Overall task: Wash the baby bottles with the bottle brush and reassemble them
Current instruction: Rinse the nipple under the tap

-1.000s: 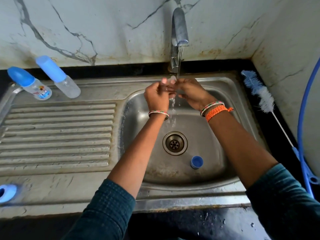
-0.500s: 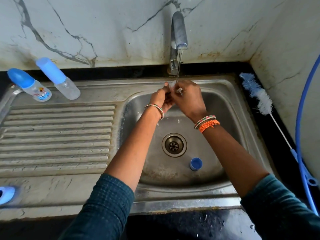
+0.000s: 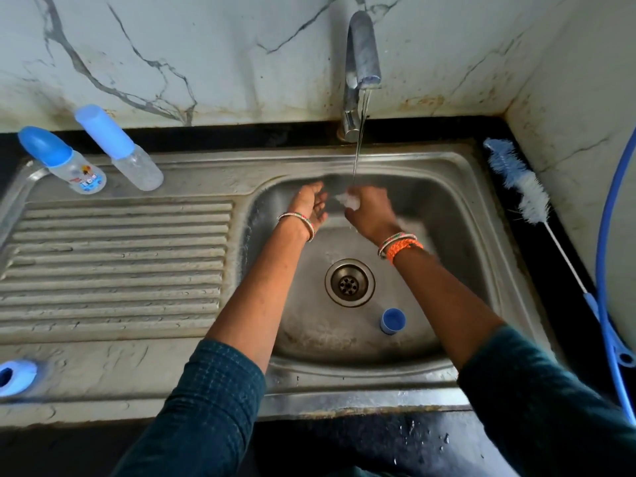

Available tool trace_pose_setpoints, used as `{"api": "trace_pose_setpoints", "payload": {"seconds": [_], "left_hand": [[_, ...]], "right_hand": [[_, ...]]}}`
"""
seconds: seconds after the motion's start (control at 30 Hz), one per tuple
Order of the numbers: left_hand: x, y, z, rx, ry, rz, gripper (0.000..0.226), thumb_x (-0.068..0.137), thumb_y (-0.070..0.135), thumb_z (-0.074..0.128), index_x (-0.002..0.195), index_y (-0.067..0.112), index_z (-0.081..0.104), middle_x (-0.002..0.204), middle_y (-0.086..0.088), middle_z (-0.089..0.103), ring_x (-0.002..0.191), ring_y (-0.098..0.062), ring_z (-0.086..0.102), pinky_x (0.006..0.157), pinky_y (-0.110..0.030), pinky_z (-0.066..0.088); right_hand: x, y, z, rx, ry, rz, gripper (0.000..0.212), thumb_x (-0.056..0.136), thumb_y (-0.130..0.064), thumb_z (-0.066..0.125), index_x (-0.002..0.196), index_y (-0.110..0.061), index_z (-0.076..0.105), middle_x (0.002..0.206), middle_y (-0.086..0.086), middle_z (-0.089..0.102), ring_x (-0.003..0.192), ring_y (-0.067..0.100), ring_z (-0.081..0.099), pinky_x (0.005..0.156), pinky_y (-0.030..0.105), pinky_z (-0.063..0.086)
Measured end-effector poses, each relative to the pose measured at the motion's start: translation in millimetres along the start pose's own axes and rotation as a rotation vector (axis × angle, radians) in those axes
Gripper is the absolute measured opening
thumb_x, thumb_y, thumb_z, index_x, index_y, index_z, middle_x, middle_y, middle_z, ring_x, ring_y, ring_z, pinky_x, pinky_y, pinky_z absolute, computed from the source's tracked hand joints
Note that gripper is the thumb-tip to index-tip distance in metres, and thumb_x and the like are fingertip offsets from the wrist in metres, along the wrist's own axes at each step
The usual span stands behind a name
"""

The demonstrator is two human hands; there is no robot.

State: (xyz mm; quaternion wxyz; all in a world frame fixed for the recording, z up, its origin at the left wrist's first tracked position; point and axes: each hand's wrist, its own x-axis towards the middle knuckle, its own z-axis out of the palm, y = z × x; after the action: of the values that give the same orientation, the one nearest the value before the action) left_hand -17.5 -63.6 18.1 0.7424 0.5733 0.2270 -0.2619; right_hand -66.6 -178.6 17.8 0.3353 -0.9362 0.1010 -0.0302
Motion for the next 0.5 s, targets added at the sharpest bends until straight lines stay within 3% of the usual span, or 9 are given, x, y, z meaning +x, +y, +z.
{"api": "trace_pose_setpoints", "payload": {"seconds": [0.1,0.2,0.3,0.33,0.4,0.47,0.5], "left_hand": [[5,-5,-10,0.005,0.007,-0.024,0.025,0.098,0.011,0.034,0.087,0.018,0.056,0.082,-0.002,0.055,0.069,-0.013,0.047,0.065,-0.025,0.041],[7,-9,-10,0.014,0.009,-0.077,0.023,0.096,0.012,0.036,0.082,0.014,0.055,0.08,-0.004,0.053,0.068,-0.015,0.048,0.066,-0.027,0.044],[7,-8,-8,0.011,-0.037,-0.101,0.025,0.096,0.013,0.033,0.085,0.011,0.055,0.082,-0.007,0.055,0.075,-0.017,0.051,0.071,-0.03,0.045],[7,-8,-8,-0.006,-0.056,-0.111,0.026,0.096,0.012,0.032,0.086,0.01,0.056,0.083,-0.009,0.058,0.078,-0.019,0.053,0.074,-0.033,0.047],[2,-7,-6,-0.041,-0.086,-0.137,0.027,0.095,0.01,0.032,0.083,0.008,0.055,0.074,-0.009,0.061,0.072,-0.02,0.056,0.072,-0.034,0.051],[-2,-4,-4,-0.071,-0.11,-0.132,0.027,0.094,0.008,0.032,0.08,0.009,0.056,0.071,-0.008,0.064,0.074,-0.022,0.061,0.078,-0.035,0.053],[-1,-4,-3,-0.072,-0.133,-0.127,0.027,0.093,0.007,0.034,0.081,0.009,0.058,0.079,-0.009,0.065,0.081,-0.025,0.063,0.087,-0.038,0.052]], "right_hand": [[2,-6,7,0.128,0.175,-0.009,0.039,0.082,-0.001,0.063,0.121,-0.004,0.06,0.122,0.017,0.059,0.104,0.028,0.06,0.092,0.033,0.048],[7,-6,13,0.032,-0.002,-0.007,0.039,0.081,-0.005,0.064,0.12,-0.005,0.061,0.119,0.017,0.063,0.108,0.032,0.06,0.094,0.035,0.049],[13,-14,9,0.165,0.126,0.048,0.028,0.083,-0.007,0.063,0.111,-0.003,0.067,0.113,0.017,0.066,0.104,0.027,0.062,0.097,0.034,0.047],[14,-19,5,0.33,0.098,0.128,0.016,0.087,-0.01,0.06,0.099,-0.003,0.069,0.103,0.017,0.069,0.094,0.026,0.065,0.091,0.036,0.051],[18,-29,-6,0.896,-0.138,0.431,0.026,0.097,-0.018,0.045,0.085,-0.005,0.063,0.078,0.013,0.069,0.065,0.019,0.065,0.062,0.029,0.057],[17,-26,-13,1.338,-0.351,0.637,0.041,0.1,-0.027,0.03,0.087,-0.001,0.059,0.061,0.007,0.059,0.04,0.009,0.048,0.035,0.017,0.039],[18,-24,-15,1.405,-0.404,0.657,0.045,0.101,-0.031,0.027,0.087,0.0,0.057,0.056,0.004,0.054,0.035,0.006,0.04,0.029,0.015,0.029]]}}
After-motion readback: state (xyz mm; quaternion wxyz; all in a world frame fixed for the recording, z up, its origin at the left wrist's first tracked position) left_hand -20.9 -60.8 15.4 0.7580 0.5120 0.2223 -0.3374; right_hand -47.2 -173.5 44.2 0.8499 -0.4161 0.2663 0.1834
